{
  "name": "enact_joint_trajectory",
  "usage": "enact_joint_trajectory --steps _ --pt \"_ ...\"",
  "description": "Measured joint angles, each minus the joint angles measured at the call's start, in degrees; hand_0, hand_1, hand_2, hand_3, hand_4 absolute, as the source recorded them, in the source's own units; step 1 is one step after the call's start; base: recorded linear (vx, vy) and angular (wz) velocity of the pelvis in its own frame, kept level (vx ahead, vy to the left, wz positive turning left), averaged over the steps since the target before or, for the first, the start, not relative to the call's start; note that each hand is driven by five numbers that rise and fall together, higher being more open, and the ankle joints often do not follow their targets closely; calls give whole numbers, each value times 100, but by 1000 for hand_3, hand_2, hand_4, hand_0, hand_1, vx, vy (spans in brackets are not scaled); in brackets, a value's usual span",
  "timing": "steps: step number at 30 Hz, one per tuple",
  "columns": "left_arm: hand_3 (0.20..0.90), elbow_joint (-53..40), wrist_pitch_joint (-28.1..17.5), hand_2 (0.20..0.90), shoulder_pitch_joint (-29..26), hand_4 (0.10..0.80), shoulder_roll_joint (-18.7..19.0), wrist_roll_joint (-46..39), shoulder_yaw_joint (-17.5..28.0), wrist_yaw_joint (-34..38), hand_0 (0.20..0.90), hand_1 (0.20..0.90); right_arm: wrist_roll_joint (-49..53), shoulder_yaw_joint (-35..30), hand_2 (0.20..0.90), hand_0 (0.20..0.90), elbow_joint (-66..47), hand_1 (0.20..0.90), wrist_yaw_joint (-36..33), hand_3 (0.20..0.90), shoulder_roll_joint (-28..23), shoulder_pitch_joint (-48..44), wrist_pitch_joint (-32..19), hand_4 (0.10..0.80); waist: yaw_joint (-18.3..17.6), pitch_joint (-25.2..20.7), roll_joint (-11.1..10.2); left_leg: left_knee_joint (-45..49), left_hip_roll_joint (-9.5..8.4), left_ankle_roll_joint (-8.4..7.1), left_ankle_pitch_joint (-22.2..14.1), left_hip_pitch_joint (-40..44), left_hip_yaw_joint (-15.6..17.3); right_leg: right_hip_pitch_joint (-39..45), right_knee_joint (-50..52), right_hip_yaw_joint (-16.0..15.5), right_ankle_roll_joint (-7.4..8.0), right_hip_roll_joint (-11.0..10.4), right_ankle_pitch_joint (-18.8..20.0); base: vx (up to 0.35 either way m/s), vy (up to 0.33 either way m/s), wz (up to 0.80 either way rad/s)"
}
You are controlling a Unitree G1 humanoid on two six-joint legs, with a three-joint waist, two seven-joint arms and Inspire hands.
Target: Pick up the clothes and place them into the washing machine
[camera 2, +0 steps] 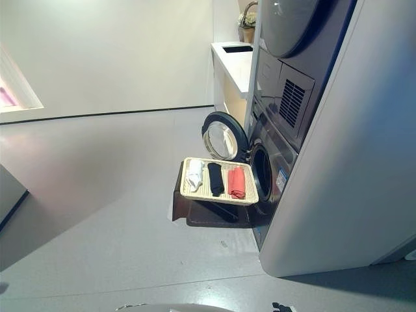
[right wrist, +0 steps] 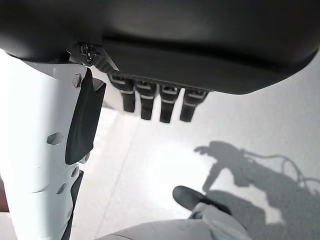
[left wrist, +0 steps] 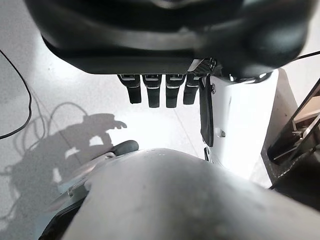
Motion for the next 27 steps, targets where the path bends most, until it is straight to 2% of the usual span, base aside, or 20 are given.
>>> enact_joint_trajectory --steps 27 --pt "900 1 87 900 -10 800 -2 -2 -5 -22 900 900 1 0 900 900 -6 900 17 900 -2 -20 86 800 -2 -62 -4 -25 -2 1 -1 -47 42 -91 14 25 -3 -3 10 3 6 -1"
